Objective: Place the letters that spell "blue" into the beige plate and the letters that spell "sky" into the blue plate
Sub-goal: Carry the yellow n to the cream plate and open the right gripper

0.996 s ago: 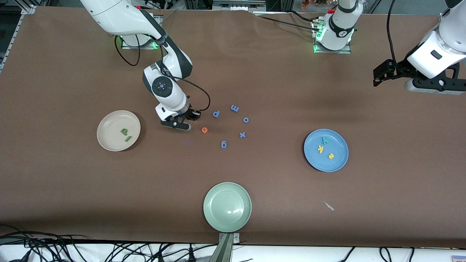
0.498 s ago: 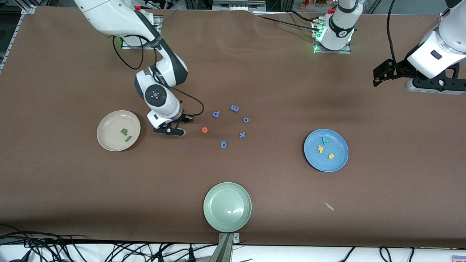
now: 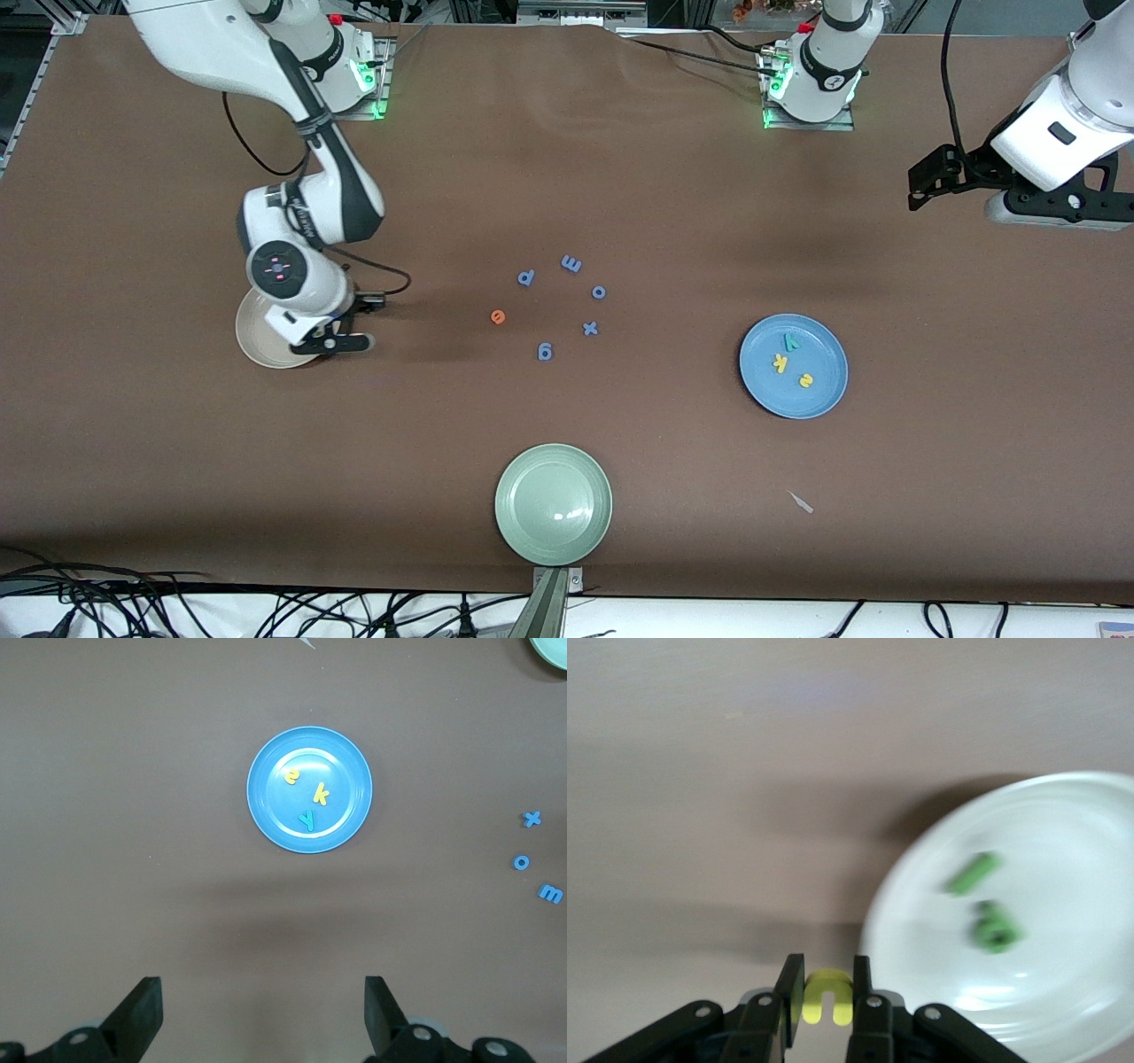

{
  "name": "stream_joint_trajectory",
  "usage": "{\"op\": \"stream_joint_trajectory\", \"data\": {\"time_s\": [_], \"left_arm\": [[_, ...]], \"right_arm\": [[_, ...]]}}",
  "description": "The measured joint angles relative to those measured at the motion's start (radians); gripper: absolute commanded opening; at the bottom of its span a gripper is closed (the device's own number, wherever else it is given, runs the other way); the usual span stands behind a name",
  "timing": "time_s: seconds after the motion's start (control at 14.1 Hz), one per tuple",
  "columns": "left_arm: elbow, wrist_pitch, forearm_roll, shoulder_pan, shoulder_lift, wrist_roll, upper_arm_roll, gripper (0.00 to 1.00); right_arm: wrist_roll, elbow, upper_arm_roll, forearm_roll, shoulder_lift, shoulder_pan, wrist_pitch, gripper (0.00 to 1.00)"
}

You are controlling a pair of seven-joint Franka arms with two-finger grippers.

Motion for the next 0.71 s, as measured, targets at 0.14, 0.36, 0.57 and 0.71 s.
{"op": "stream_joint_trajectory", "data": {"time_s": [0.14, 0.36, 0.57, 0.71], "left_arm": [[0.0, 0.0, 0.0, 0.0, 0.0, 0.0, 0.0, 1.0], [0.0, 0.0, 0.0, 0.0, 0.0, 0.0, 0.0, 1.0], [0.0, 0.0, 0.0, 0.0, 0.0, 0.0, 0.0, 1.0], [0.0, 0.0, 0.0, 0.0, 0.0, 0.0, -0.001, 1.0]], "right_arm": [[-0.119, 0.009, -0.06, 0.0, -0.002, -0.003, -0.011, 0.19], [-0.215, 0.01, -0.11, 0.001, 0.0, -0.009, -0.014, 1.0], [-0.204, 0.023, -0.111, 0.006, 0.001, -0.005, -0.016, 1.0], [-0.147, 0.05, -0.091, 0.009, 0.0, 0.004, -0.034, 1.0]]}}
